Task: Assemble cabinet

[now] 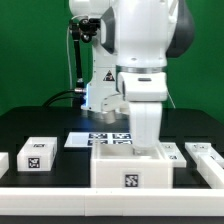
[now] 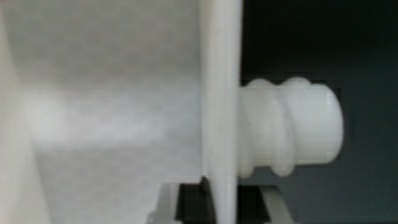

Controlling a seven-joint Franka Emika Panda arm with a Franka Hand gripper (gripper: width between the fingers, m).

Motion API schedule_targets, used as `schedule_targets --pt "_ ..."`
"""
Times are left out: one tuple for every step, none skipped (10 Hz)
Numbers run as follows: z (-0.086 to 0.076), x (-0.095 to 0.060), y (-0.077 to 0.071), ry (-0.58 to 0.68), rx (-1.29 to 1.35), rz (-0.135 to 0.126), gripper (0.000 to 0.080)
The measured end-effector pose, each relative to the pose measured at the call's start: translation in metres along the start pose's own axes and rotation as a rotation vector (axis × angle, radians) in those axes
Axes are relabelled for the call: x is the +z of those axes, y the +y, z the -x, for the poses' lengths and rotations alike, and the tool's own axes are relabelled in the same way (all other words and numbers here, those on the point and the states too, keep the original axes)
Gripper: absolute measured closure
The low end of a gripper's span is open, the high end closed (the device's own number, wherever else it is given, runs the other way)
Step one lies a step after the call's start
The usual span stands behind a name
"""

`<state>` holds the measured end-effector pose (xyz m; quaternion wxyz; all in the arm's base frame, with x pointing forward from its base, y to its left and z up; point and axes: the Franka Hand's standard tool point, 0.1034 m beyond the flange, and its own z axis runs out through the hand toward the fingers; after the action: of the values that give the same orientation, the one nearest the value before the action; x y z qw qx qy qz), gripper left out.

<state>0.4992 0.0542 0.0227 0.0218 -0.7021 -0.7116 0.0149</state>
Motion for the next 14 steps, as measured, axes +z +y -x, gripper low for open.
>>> schedule_targets --pt "-0.012 0.0 0.007 0.01 -0.001 0.009 0.0765" --pt "-0.024 -0.001 0.012 0.019 0.015 0.015 0.0765" --pt "-0.039 -0.001 0.017 0.028 0.028 0.021 0.0765" --pt "-0.055 -0.001 0.02 0.037 0.049 0.026 0.0766" --pt "-0.064 -0.001 0.022 0.041 0.036 0.031 0.0766" --pt "-0.072 -0.002 0.025 0.046 0.023 0.034 0.0766" --pt "-0.074 0.0 0.026 0.046 0.015 0.029 0.0766" --pt "-0.076 0.0 0.025 0.045 0.013 0.03 0.0766" --pt "-0.076 0.001 0.026 0.047 -0.014 0.035 0.0766" --pt "-0.075 0.002 0.026 0.05 -0.059 0.036 0.0766" --pt "-0.075 0.002 0.026 0.051 -0.047 0.035 0.0766" --pt "-0.075 0.002 0.026 0.051 -0.046 0.035 0.0766" --pt "-0.074 0.002 0.026 0.051 -0.045 0.035 0.0572" --pt "-0.074 0.002 0.026 0.05 -0.045 0.035 0.0572"
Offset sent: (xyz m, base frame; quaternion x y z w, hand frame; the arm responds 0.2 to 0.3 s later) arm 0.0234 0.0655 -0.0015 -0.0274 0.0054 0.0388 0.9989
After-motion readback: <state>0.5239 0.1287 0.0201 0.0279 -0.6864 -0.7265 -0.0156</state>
